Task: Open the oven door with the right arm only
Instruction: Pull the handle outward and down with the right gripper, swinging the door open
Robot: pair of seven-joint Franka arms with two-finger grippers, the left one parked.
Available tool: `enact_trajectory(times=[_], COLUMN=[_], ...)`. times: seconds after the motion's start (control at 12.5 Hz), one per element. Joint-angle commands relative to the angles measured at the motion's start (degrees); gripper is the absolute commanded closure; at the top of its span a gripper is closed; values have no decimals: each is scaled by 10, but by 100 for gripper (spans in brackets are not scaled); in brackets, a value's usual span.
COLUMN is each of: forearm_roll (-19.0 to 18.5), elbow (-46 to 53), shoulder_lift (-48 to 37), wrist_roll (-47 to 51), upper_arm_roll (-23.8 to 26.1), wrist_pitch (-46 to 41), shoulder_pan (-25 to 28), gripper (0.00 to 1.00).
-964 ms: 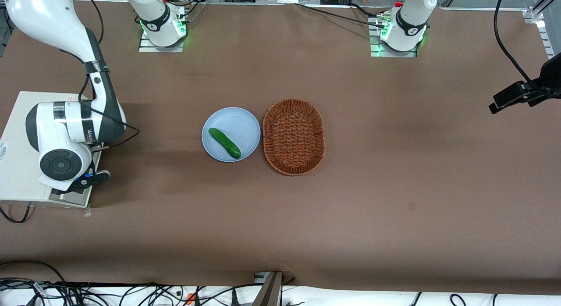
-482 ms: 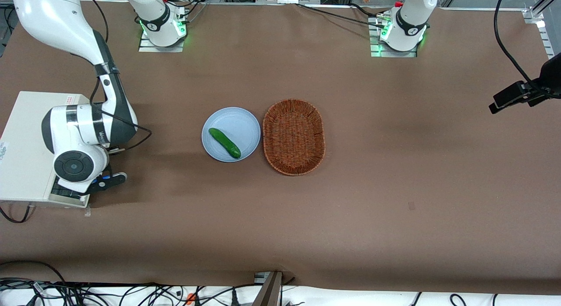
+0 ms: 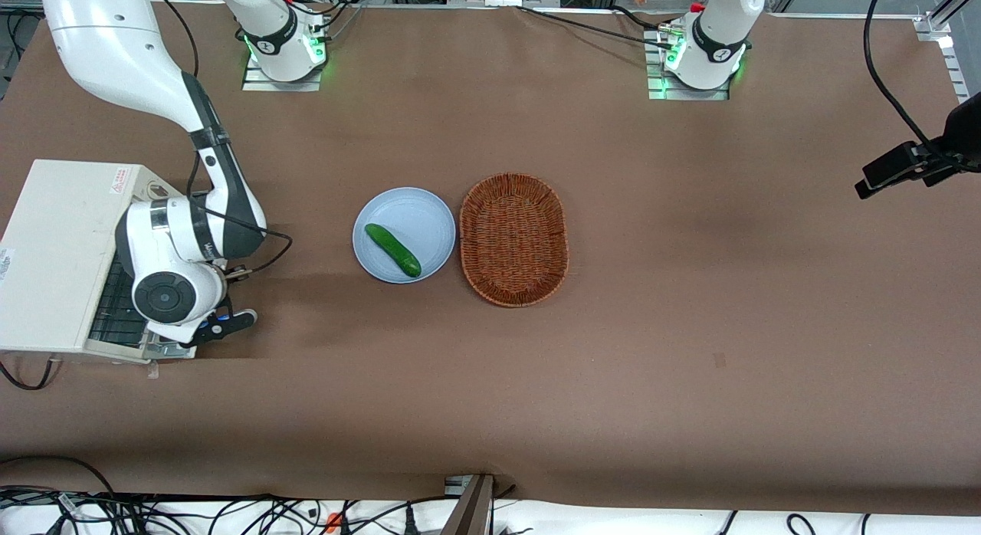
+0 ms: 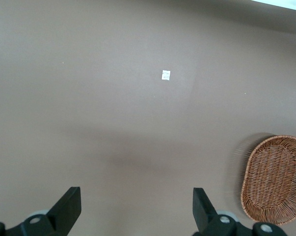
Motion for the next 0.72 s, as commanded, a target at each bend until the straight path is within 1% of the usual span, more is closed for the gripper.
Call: enact_trajectory(times=[0.0,0.4,0.48,0.64], forearm_roll=[-58,-54,-38,-30], elbow=[-16,-16,-16,-12], shoulder_lift=[33,52,53,53], wrist_roll=[-20,-19,-19,-5], upper_arm_roll=[-31,-31,-31,-31], wrist_pitch=[36,54,53,46], shoulder_pan=[-40,-45,-45,-43], gripper=[100,100,100,100])
